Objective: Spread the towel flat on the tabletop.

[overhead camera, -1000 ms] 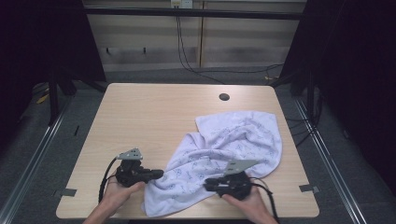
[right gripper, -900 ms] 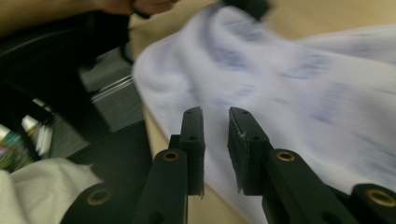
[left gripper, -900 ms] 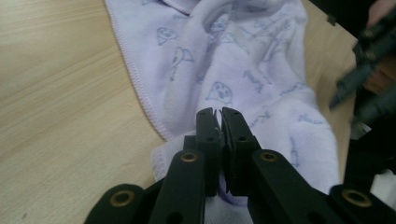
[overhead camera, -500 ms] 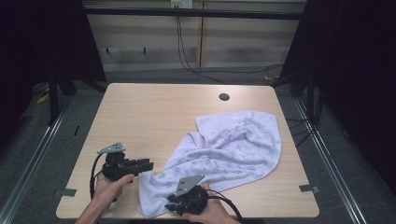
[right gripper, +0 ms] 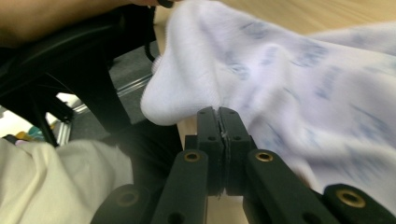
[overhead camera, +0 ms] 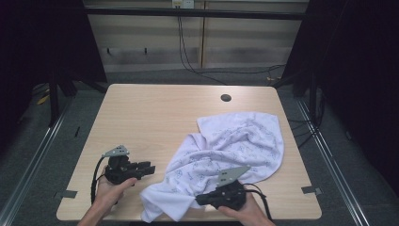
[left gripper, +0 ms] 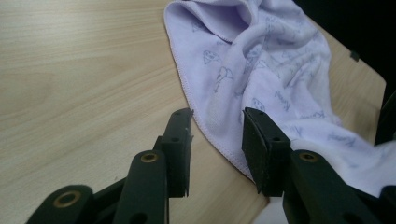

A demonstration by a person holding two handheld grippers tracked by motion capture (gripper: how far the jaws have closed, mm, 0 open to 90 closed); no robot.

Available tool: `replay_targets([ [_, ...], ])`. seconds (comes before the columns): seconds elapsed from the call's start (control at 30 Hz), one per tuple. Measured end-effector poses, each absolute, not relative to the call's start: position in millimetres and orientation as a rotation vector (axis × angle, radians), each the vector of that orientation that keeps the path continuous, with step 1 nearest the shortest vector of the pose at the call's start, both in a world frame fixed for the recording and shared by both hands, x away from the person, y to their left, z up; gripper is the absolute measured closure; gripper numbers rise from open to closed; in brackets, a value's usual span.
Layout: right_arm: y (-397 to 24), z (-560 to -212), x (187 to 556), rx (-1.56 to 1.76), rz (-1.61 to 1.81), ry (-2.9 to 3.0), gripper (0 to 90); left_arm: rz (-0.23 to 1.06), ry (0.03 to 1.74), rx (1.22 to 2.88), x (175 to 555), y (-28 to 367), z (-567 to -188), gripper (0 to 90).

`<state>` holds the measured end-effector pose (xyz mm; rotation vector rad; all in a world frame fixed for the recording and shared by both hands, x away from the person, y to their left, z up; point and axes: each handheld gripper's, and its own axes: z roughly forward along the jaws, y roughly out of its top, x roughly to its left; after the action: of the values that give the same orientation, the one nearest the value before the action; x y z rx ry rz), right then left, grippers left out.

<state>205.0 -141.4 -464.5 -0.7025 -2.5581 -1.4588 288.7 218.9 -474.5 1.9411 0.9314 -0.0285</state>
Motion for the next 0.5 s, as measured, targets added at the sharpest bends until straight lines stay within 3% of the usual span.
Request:
replay_targets([
  [0.2, -193, -473, 190, -0.820, -1.384, -2.600, 89.0, -0.022, 0.915, 1.991, 294, 199, -479, 62.8],
  [0.37, -216, -483, 177, -0.892, -1.299, -2.621, 88.6, 0.004, 0.877, 2.070, 304, 170, -488, 53.8],
  [0.5, -224, -476, 171, -0.907, -1.351, -2.605, 73.2, 0.007, 0.838, 2.101, 312, 151, -493, 51.7],
])
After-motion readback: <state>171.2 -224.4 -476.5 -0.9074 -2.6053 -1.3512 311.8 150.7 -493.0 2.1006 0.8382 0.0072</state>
